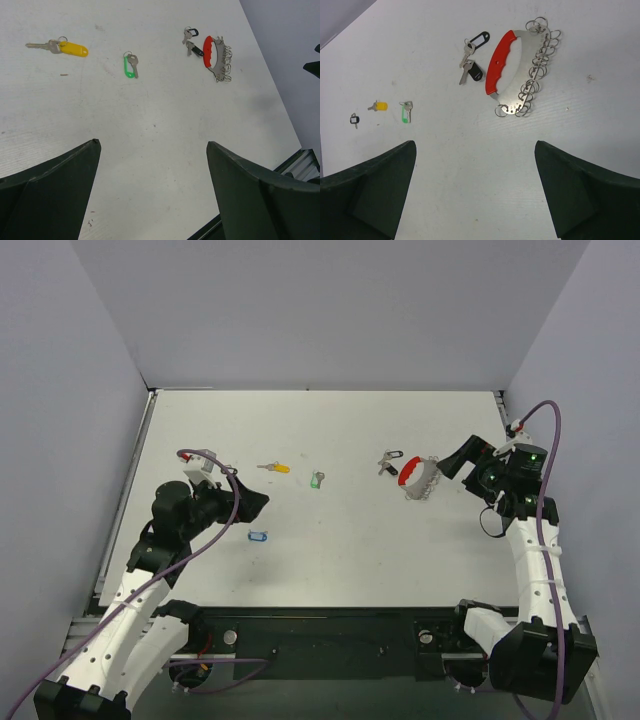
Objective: Put the keys on the keyring
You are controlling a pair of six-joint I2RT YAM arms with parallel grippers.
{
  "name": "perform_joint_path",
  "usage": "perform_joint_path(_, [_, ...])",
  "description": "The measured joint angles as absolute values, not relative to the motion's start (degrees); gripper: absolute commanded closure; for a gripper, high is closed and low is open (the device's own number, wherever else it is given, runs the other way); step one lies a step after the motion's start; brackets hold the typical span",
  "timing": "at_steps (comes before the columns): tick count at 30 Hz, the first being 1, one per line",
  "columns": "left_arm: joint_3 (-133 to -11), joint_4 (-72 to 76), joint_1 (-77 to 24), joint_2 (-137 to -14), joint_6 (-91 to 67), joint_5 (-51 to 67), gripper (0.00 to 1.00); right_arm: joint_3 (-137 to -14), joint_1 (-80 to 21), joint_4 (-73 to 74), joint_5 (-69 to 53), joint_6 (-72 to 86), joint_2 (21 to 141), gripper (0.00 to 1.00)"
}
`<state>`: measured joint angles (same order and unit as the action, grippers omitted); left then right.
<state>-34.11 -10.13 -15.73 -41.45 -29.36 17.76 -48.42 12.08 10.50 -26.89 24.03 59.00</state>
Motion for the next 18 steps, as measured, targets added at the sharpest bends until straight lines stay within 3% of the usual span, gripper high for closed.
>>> perform_joint_path(11, [-34.11, -10.13, -15.73, -41.39, -29.32, 17.76, 0.02, -48.40, 12.08, 9.80, -33.30, 20.86, 58.76, 0.00])
perform_joint_path(18, [-34.11, -9.47, -15.70, -42.09, -29.58, 19.88, 0.02, -49.15, 9.10, 14.09, -46.00, 2.85, 59.59, 0.00])
